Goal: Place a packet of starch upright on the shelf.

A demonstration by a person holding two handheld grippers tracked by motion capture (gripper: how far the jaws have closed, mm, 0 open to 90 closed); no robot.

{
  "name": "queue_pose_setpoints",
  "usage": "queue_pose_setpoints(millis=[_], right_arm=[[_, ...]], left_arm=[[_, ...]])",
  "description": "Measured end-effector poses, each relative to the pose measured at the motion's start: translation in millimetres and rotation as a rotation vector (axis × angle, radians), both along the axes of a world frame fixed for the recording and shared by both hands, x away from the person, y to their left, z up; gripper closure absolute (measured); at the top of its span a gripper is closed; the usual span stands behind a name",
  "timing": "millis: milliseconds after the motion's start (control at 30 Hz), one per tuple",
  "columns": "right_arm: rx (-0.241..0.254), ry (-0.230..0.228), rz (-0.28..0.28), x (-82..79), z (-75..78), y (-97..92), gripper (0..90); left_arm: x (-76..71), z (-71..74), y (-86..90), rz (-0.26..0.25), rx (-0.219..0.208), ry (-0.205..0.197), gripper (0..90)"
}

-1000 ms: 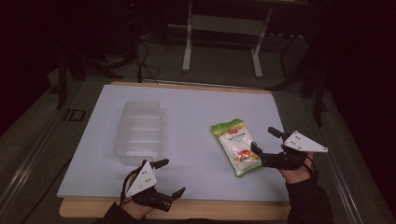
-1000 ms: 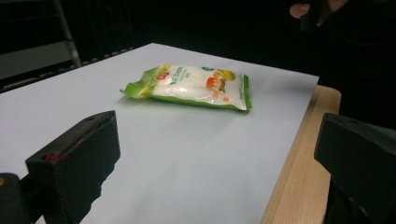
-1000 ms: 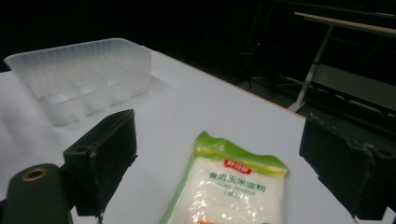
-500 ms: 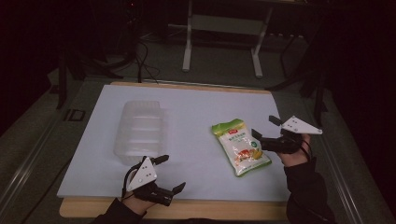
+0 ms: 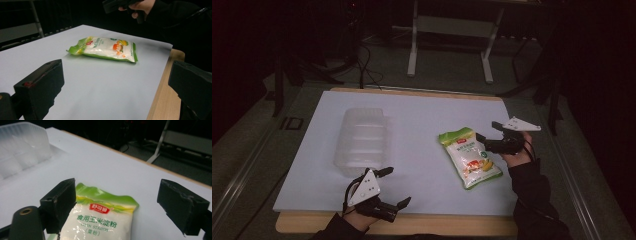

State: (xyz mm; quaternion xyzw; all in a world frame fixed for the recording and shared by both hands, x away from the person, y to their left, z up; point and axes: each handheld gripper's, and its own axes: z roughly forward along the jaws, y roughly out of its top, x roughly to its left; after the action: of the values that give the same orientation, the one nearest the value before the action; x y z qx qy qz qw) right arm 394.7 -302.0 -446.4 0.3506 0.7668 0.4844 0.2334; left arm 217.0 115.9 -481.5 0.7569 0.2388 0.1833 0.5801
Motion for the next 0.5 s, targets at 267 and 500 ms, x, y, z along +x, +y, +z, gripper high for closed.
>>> queue_pose_setpoints(millis=[267,500], right_arm=[[-0.028,0.088,-0.025,24.6,-27.6,-0.6,25.0],[-0.060,0.149,-0.044,39.1,-48.0,0.9,28.2]], left_arm=[[0.7,-0.7,0.3,0.001,0.003,0.003,0.5],[1.1,-1.4,-0.3,-0.004,0.007,0.011,0.5]])
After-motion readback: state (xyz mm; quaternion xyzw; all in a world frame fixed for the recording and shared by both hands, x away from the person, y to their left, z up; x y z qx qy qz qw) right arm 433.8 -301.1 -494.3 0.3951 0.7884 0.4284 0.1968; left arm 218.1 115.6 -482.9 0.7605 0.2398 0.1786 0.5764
